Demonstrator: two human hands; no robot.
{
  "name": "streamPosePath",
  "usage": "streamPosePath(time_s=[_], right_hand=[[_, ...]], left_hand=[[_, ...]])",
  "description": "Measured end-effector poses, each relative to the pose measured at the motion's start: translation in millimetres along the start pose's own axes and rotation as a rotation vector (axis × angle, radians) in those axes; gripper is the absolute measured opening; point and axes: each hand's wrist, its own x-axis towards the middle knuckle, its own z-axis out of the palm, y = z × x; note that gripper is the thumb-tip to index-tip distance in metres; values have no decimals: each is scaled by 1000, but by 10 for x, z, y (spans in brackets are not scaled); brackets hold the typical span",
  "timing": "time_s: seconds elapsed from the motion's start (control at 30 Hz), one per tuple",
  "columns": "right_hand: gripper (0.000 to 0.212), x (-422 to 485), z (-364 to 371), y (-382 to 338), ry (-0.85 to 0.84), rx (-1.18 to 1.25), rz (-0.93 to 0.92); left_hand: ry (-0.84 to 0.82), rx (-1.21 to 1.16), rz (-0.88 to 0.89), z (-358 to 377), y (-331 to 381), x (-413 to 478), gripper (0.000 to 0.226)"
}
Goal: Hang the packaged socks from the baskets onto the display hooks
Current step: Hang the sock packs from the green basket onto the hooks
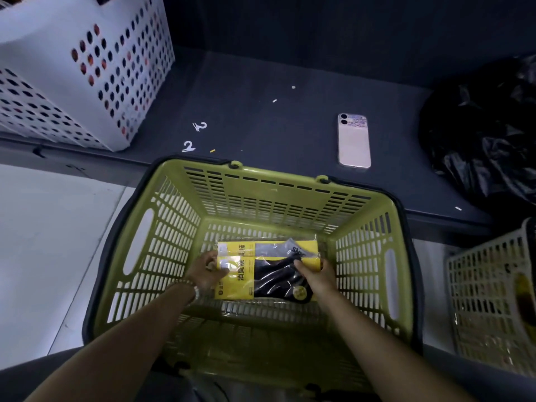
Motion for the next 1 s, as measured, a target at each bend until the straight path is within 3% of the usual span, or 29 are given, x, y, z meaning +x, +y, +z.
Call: streamPosePath(time_s=[0.1,0.2,0.3,0.4,0.57,0.63,0.73,0.83,0.93,1.0], right_hand=[[75,-33,-41,-96,-112,38,46],[68,-128,-113,-239,-281,96,37],[43,-297,-221,-475,-314,191,-8],[45,-592,-357,-791,-325,281,-85],[55,-1248,-622,-1419,-304,520,-218],[69,-1522,-712,-1721,-304,605,-255],[79,-1903,-801,-2136,-338,712,-310],[78,-2273,-896,-2426,-367,626,-460],[73,-2532,-1067,-2673,-205,473,-679],[81,-2667,-1213,-2895,-90,374,-849]], left_hand=[[-9,-20,-1,-103,15,9,45],[-24,-86,-9,-191,138,-71,48],[52,-101,39,-283,370,-252,58],[153,-142,112,-423,601,-502,55],[370,-581,277,-638,1078,-1045,60],[260,-817,304,-689,1354,-1304,53],[-92,-1018,392,-705,1866,-1727,48],[-111,-1016,574,-769,2336,-2137,41],[59,-885,700,-940,2654,-2481,32],[155,-738,775,-1057,2800,-2650,22]])
